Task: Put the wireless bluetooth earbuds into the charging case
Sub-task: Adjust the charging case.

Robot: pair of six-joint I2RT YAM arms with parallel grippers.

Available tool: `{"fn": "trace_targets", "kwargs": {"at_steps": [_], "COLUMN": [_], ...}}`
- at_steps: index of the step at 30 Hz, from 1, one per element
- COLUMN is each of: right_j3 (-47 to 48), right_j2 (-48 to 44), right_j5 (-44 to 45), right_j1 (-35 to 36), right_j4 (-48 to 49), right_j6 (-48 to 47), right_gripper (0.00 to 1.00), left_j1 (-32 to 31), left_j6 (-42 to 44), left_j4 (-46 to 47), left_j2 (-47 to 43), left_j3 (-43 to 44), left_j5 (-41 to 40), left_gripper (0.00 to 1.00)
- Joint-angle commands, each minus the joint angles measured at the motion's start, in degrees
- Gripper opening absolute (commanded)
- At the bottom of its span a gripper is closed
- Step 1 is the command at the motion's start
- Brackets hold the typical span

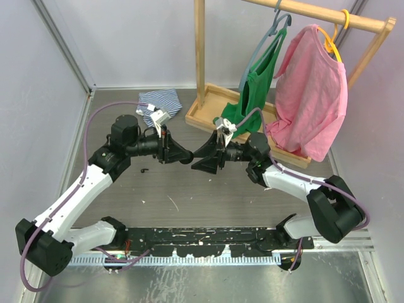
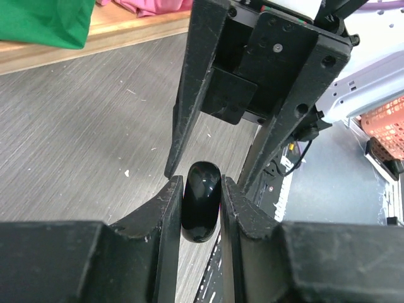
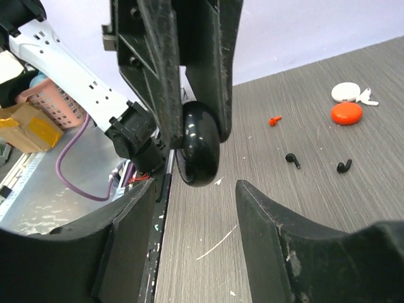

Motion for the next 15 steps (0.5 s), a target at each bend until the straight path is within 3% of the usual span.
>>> {"fn": "trace_targets", "kwargs": {"at_steps": [1,7,15], "right_j3": [-1.96,-3.24,-3.20], "right_j2": [-1.58,1.06,4.52], "right_j5": [2.19,3.86,4.76], "right_j1": [-0.16,-0.12,0.01], "right_j4": [12.53,22.65,28.49], "right_j6": [3.42,8.88,13.03], "right_gripper": [0.60,0.61,0.60], "left_j1": [0.23,0.14,-0.03], "left_j6": [-5.27,-10.12,-12.27], "left_j4": [12.23,21.52,27.62], "left_j2": [-2.23,-3.32,-4.07], "left_j3": [-2.72,-6.75,-9.21], "left_j5": [-1.04,-0.17,0.70], "left_gripper": [0.18,0.17,0.17]}}
